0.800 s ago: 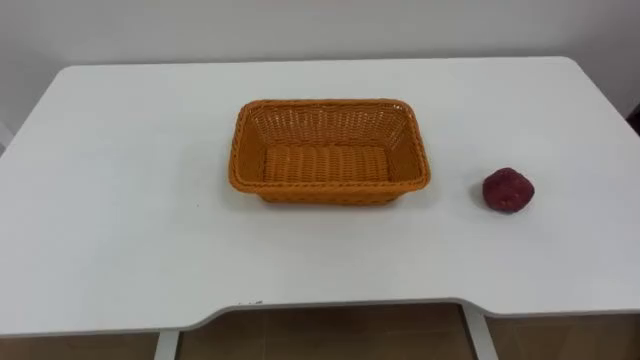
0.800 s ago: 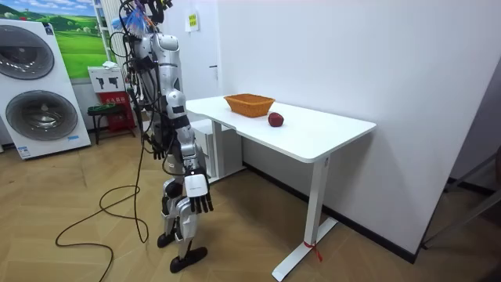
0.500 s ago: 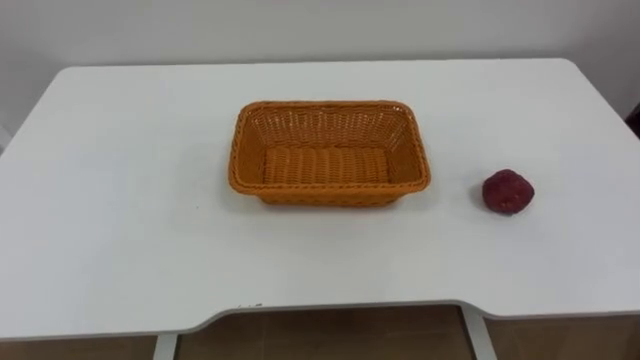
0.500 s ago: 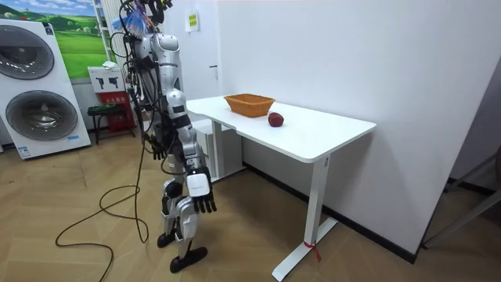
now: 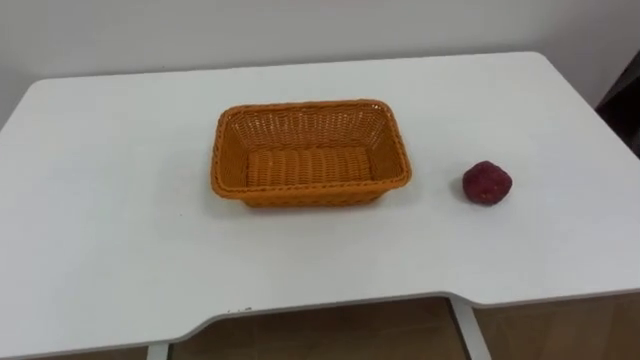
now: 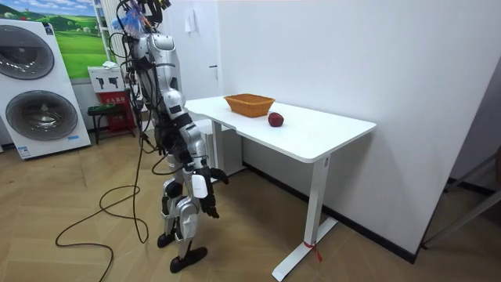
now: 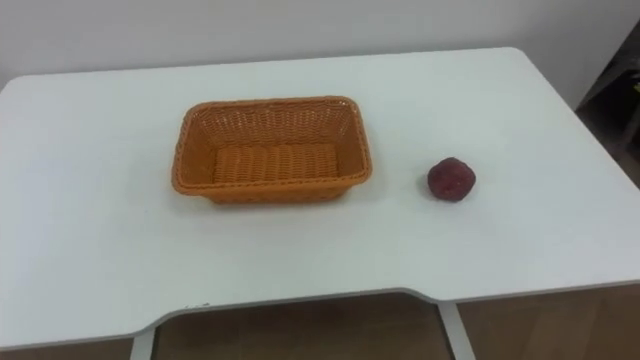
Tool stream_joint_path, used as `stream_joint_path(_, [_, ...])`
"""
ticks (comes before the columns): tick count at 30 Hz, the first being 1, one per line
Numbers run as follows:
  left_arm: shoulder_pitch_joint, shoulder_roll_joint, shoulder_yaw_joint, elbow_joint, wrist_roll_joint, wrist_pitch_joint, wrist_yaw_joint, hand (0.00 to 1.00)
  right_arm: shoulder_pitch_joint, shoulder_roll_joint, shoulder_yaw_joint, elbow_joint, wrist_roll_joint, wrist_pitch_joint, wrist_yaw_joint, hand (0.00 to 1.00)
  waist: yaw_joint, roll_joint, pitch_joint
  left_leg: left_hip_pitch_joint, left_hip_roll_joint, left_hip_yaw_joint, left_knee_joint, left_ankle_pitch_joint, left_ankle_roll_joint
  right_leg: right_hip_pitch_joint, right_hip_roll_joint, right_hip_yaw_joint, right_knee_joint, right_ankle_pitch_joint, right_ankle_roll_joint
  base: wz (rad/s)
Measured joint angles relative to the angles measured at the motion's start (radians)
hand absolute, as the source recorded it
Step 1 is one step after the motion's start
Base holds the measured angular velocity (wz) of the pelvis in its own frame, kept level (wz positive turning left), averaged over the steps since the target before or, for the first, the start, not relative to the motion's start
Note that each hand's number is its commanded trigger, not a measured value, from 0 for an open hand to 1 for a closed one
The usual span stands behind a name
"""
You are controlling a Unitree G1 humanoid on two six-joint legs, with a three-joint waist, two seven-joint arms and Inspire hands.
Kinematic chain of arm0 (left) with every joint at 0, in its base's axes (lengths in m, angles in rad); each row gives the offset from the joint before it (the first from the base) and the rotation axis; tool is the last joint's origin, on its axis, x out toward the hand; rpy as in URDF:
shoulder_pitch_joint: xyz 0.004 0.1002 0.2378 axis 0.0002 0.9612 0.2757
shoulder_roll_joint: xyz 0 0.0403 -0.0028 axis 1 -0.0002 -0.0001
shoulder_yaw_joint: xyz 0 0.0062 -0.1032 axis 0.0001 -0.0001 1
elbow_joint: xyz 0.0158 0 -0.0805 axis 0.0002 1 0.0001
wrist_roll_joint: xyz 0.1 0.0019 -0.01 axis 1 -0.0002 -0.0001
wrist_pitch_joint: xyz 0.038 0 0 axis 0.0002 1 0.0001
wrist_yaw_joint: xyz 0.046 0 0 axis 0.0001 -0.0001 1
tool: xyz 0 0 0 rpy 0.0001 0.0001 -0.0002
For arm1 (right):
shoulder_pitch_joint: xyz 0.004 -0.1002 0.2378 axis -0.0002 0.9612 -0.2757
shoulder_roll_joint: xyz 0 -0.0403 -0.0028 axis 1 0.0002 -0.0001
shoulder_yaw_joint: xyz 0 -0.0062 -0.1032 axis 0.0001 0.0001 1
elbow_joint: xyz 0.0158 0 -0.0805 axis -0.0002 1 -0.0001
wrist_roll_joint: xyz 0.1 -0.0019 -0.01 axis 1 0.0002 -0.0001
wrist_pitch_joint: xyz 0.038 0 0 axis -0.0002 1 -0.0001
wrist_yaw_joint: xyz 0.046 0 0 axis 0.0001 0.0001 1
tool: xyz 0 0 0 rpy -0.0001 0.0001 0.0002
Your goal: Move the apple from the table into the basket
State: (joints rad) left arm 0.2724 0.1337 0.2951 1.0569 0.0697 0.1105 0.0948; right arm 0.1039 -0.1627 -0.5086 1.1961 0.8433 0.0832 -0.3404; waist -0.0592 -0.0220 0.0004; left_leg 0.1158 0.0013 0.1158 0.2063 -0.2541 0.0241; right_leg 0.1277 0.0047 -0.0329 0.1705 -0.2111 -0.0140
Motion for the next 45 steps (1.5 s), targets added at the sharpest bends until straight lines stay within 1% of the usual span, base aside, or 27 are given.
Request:
stream_joint_path(1, [0.006, 0.0, 0.01, -0.008, 0.0, -0.001, -0.001, 0.0, -0.007, -0.006, -0.021, -0.003, 0.013, 0.0, -0.013, 0.0, -0.001, -0.003, -0.0017, 0.0, 0.0, 0.0, -0.001, 0.0, 0.0, 0.0, 0.0, -0.001, 0.0, 0.0, 0.0, 0.0])
stream_joint_path(2, [0.007, 0.0, 0.017, -0.008, 0.003, -0.001, -0.001, 0.0, -0.008, -0.009, -0.033, -0.01, 0.017, 0.001, -0.02, 0.0, -0.001, -0.003, -0.0017, 0.0, 0.0, 0.0, 0.0, 0.0, 0.0, -0.001, 0.0, -0.001, 0.0, 0.0, 0.0, 0.0])
stream_joint_path(4, [0.014, 0.0, 0.049, -0.008, 0.013, -0.001, -0.001, 0.0, -0.006, -0.014, -0.098, -0.077, 0.016, 0.0, -0.055, 0.0, -0.008, -0.005, -0.0023, -0.001, 0.0, -0.003, 0.0, 0.0, 0.0, -0.006, 0.0, 0.0, 0.0, -0.001, 0.0, 0.0])
stream_joint_path(5, [0.018, 0.0, 0.058, -0.008, 0.013, -0.001, 0.001, 0.0, -0.007, -0.018, -0.116, -0.095, 0.015, -0.001, -0.067, 0.0, -0.013, -0.006, -0.0026, -0.001, -0.001, -0.004, -0.001, 0.0, 0.0, -0.006, 0.0, 0.001, 0.0, -0.001, 0.0, 0.0])
stream_joint_path(7, [0.033, 0.004, 0.078, -0.009, 0.012, -0.003, 0.003, 0.0, -0.006, -0.038, -0.168, -0.186, 0.016, -0.009, -0.13, 0.0, -0.019, -0.009, -0.0023, -0.001, -0.002, -0.004, -0.001, 0.0, 0.0, -0.004, -0.001, 0.001, 0.004, -0.002, 0.002, 0.0])
stream_joint_path(8, [0.034, 0.007, 0.077, -0.009, 0.012, -0.003, 0.003, 0.0, -0.006, -0.043, -0.175, -0.212, 0.016, -0.017, -0.146, 0.0, -0.02, -0.01, -0.0014, -0.001, -0.002, -0.004, -0.001, 0.0, 0.0, -0.004, -0.001, 0.001, 0.004, -0.002, 0.002, 0.0])
stream_joint_path(9, [0.034, 0.017, 0.078, -0.011, 0.012, -0.004, 0.002, 0.0, -0.008, -0.056, -0.185, -0.251, 0.015, -0.037, -0.174, 0.0, -0.023, -0.016, 0.0011, -0.003, -0.002, -0.005, -0.001, 0.0, 0.0, -0.005, -0.001, 0.002, 0.004, -0.003, 0.002, 0.04])
stream_joint_path(10, [0.036, 0.024, 0.078, -0.023, 0.012, -0.009, 0.002, 0.0, -0.011, -0.071, -0.191, -0.289, 0.015, -0.046, -0.203, 0.0, -0.022, -0.024, 0.0032, -0.005, -0.002, -0.006, -0.001, 0.001, 0.001, -0.007, -0.001, 0.002, 0.006, -0.004, 0.002, 0.04])
stream_joint_path(12, [0.039, 0.025, 0.084, -0.043, 0.012, -0.011, 0.001, 0.0, -0.016, -0.088, -0.196, -0.367, -0.019, -0.051, -0.252, 0.0, -0.021, -0.035, 0.0027, -0.006, -0.004, -0.005, -0.001, 0.002, 0.002, -0.018, -0.003, 0.002, 0.017, -0.01, 0.003, 0.0])
stream_joint_path(13, [0.038, 0.025, 0.084, -0.049, 0.012, -0.015, 0.001, 0.0, -0.02, -0.1, -0.196, -0.407, -0.046, -0.061, -0.275, 0.0, -0.02, -0.041, 0.0033, -0.009, -0.006, -0.005, 0.0, 0.002, 0.003, -0.026, -0.004, 0.002, 0.02, -0.014, 0.003, 0.0])
stream_joint_path(14, [0.038, 0.025, 0.084, -0.053, 0.012, -0.017, -0.001, 0.0, -0.024, -0.105, -0.198, -0.426, -0.059, -0.063, -0.285, 0.0, -0.021, -0.045, 0.0029, -0.012, -0.006, -0.005, 0.0, 0.002, 0.003, -0.029, -0.004, 0.003, 0.02, -0.014, 0.003, 0.0])
stream_joint_path(16, [0.039, 0.025, 0.084, -0.056, 0.012, -0.023, -0.001, 0.0, -0.039, -0.118, -0.213, -0.532, -0.093, -0.064, -0.342, 0.0, -0.02, -0.055, 0.0027, -0.021, -0.007, -0.004, -0.001, 0.003, 0.004, -0.037, -0.004, 0.004, 0.02, -0.013, 0.004, 0.0])
stream_joint_path(17, [0.038, 0.025, 0.084, -0.056, 0.012, -0.023, -0.001, 0.0, -0.039, -0.121, -0.214, -0.558, -0.109, -0.065, -0.355, 0.0, -0.02, -0.056, 0.0021, -0.024, -0.007, -0.004, -0.001, 0.003, 0.004, -0.039, -0.004, 0.004, 0.022, -0.012, 0.005, 0.0])
stream_joint_path(19, [0.037, 0.025, 0.08, -0.056, 0.013, -0.022, -0.002, 0.0, -0.067, -0.144, -0.209, -0.638, -0.213, -0.066, -0.395, 0.0, -0.018, -0.058, 0.0039, -0.036, -0.006, -0.002, -0.002, 0.003, 0.004, -0.048, -0.004, 0.004, 0.034, -0.011, 0.005, 0.0])
stream_joint_path(21, [0.036, 0.028, 0.079, -0.062, 0.013, -0.022, -0.002, 0.0, -0.085, -0.164, -0.196, -0.688, -0.285, -0.067, -0.41, 0.0, -0.016, -0.059, 0.0047, -0.038, -0.006, -0.006, -0.002, 0.003, 0.004, -0.054, -0.003, 0.003, 0.034, -0.011, 0.005, 0.0])
stream_joint_path(22, [0.036, 0.03, 0.078, -0.068, 0.013, -0.022, -0.002, 0.0, -0.085, -0.177, -0.179, -0.721, -0.327, -0.069, -0.411, 0.0, -0.014, -0.061, 0.0072, -0.039, -0.005, -0.006, -0.004, 0.003, 0.003, -0.059, -0.003, 0.002, 0.033, -0.011, 0.005, 0.0])
stream_joint_path(25, [0.033, 0.039, 0.072, -0.068, 0.035, -0.021, -0.003, 0.0, -0.087, -0.2, -0.153, -0.805, -0.4, -0.068, -0.407, 0.0, -0.004, -0.063, 0.0077, -0.039, -0.004, -0.007, -0.006, 0.004, 0.002, -0.06, -0.002, 0.002, 0.034, -0.011, 0.005, 0.0])
stream_joint_path(27, [0.026, 0.05, 0.043, -0.068, 0.035, -0.012, -0.014, 0.0, -0.09, -0.207, -0.126, -0.839, -0.416, -0.068, -0.403, 0.0, 0.01, -0.062, 0.0076, -0.04, -0.003, -0.008, -0.004, 0.004, 0.002, -0.06, -0.001, 0.001, 0.034, -0.011, 0.005, 0.0])
stream_joint_path(30, [0.015, 0.051, 0.003, -0.07, 0.05, -0.007, -0.044, 0.0, -0.099, -0.207, -0.056, -0.906, -0.462, -0.059, -0.385, 0.0, 0.016, -0.059, 0.0064, -0.05, -0.003, -0.008, -0.001, 0.004, 0.002, -0.066, -0.002, 0.001, 0.034, -0.011, 0.004, 0.0])
stream_joint_path(31, [0.014, 0.05, -0.004, -0.071, 0.054, -0.007, -0.046, 0.0, -0.104, -0.207, -0.029, -0.935, -0.483, -0.059, -0.367, 0.0, 0.023, -0.058, 0.0054, -0.052, -0.003, -0.007, -0.001, 0.004, 0.002, -0.069, -0.002, 0.001, 0.034, -0.01, 0.003, -0.03])
stream_joint_path(33, [0.014, 0.049, -0.005, -0.079, 0.066, -0.006, -0.046, 0.0, -0.106, -0.207, -0.006, -0.96, -0.504, -0.059, -0.337, 0.0, 0.034, -0.057, 0.0048, -0.052, -0.003, -0.009, -0.001, 0.004, 0.002, -0.067, -0.002, -0.001, 0.034, -0.01, 0.003, 0.03])
stream_joint_path(36, [0.019, 0.049, -0.007, -0.08, 0.074, 0.003, -0.044, 0.0, -0.125, -0.208, 0.031, -0.974, -0.507, -0.052, -0.29, 0.0, 0.041, -0.052, 0.0022, -0.047, -0.004, -0.014, 0.001, 0.004, 0.003, -0.058, -0.003, -0.008, 0.033, -0.01, 0.003, 0.08])
stream_joint_path(37, [0.023, 0.05, -0.012, -0.08, 0.079, 0.007, -0.044, 0.0, -0.137, -0.208, 0.051, -0.974, -0.515, -0.042, -0.27, 0.0, 0.043, -0.049, 0.0024, -0.045, -0.004, -0.019, 0.0, 0.004, 0.003, -0.055, -0.003, -0.011, 0.033, -0.01, 0.003, 0.07])
stream_joint_path(39, [0.027, 0.05, -0.023, -0.08, 0.083, 0.007, -0.044, 0.0, -0.145, -0.208, 0.073, -0.974, -0.525, -0.037, -0.23, 0.0, 0.047, -0.045, 0.0029, -0.043, -0.004, -0.023, 0.0, 0.005, 0.002, -0.052, -0.004, -0.019, 0.033, -0.01, 0.003, 0.1])
stream_joint_path(40, [0.029, 0.049, -0.024, -0.08, 0.098, 0.007, -0.044, 0.0, -0.145, -0.208, 0.087, -0.974, -0.531, -0.036, -0.209, 0.0, 0.05, -0.045, 0.0036, -0.041, -0.005, -0.033, -0.001, 0.006, 0.001, -0.045, -0.004, -0.027, 0.032, -0.01, 0.003, 0.16])
stream_joint_path(41, [0.03, 0.049, -0.024, -0.08, 0.101, 0.007, -0.044, 0.0, -0.145, -0.208, 0.095, -0.974, -0.533, -0.036, -0.2, 0.0, 0.047, -0.046, 0.004, -0.039, -0.005, -0.035, -0.001, 0.006, 0.001, -0.043, -0.004, -0.028, 0.032, -0.01, 0.003, 0.16])
stream_joint_path(45, [0.03, 0.049, -0.026, -0.093, 0.1, 0.006, -0.044, 0.0, -0.145, -0.208, 0.14, -0.974, -0.534, -0.036, -0.12, 0.0, 0.063, -0.052, 0.007, -0.037, -0.003, -0.04, -0.001, 0.008, -0.002, -0.043, -0.004, -0.044, 0.031, -0.01, 0.003, 0.04])
